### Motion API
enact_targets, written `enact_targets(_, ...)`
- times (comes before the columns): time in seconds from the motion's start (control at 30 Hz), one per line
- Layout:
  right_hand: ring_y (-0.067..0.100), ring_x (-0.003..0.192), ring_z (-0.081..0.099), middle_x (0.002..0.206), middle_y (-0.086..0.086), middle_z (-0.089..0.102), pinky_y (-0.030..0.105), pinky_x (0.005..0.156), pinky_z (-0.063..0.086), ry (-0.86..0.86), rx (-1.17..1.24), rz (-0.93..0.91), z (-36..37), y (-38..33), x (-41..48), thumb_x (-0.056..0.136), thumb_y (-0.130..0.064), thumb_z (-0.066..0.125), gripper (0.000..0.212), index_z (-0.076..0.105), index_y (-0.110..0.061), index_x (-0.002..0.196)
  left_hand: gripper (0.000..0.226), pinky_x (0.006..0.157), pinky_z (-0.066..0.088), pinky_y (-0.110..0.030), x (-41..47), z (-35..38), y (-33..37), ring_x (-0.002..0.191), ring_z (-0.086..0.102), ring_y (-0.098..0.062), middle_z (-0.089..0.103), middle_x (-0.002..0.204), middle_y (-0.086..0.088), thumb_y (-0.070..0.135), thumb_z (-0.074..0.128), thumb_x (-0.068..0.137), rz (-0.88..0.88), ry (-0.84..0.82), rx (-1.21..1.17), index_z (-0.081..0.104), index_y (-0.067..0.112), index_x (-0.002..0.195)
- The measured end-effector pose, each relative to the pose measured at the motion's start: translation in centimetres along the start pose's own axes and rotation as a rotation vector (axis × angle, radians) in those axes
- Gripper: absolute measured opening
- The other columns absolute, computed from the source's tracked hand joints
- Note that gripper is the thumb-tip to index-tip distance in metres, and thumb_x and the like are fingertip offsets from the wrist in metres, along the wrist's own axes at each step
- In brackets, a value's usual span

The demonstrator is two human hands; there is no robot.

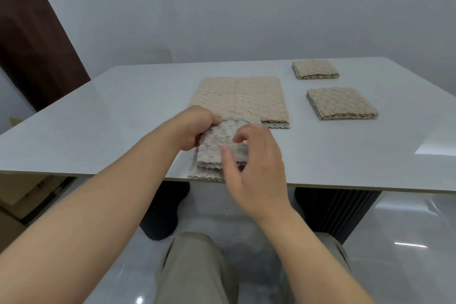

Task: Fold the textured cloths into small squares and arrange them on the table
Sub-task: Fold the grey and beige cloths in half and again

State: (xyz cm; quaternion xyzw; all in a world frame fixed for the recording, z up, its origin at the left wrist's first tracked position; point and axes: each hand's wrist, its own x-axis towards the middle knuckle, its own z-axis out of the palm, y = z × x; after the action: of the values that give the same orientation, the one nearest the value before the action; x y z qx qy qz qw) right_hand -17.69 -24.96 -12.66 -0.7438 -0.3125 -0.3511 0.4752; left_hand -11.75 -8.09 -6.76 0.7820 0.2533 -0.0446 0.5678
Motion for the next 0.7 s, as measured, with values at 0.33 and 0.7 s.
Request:
enact_targets(0.33, 0.01, 0.095, 0.058, 0.1, -0.011, 0.066, 0.022, 0.084, 0.041, -0.222, -0.007, 0.43, -0.2, 4.5, 2.3, 0.097, -0.023, 0.06, 0.01, 0.069, -0.022, 0.1, 0.024, 0.047, 0.035, -0.026, 0.9, -0.8, -2.6, 0.052, 0.044, -0.017, 0.051, 0.066, -0.005, 0.03, 0.06, 0.102, 0.116, 0.116, 0.281, 0.057, 0.009, 0.091)
enact_targets(0.7, 0.006, 0.08, 0.064, 0.108, -0.014, 0.058, 0.03, 0.086, 0.052, -0.345, 0.029, 0.59, -0.3, 5.8, 2.3, 0.086, -0.029, 0.06, 0.019, 0.064, -0.037, 0.103, 0.037, 0.085, 0.055, -0.04, 0.8, -1.6, -3.2, 0.088, 0.067, -0.024, 0.072, 0.1, -0.008, 0.045, 0.066, 0.094, 0.281, 0.22, 0.677, 0.067, 0.013, 0.113)
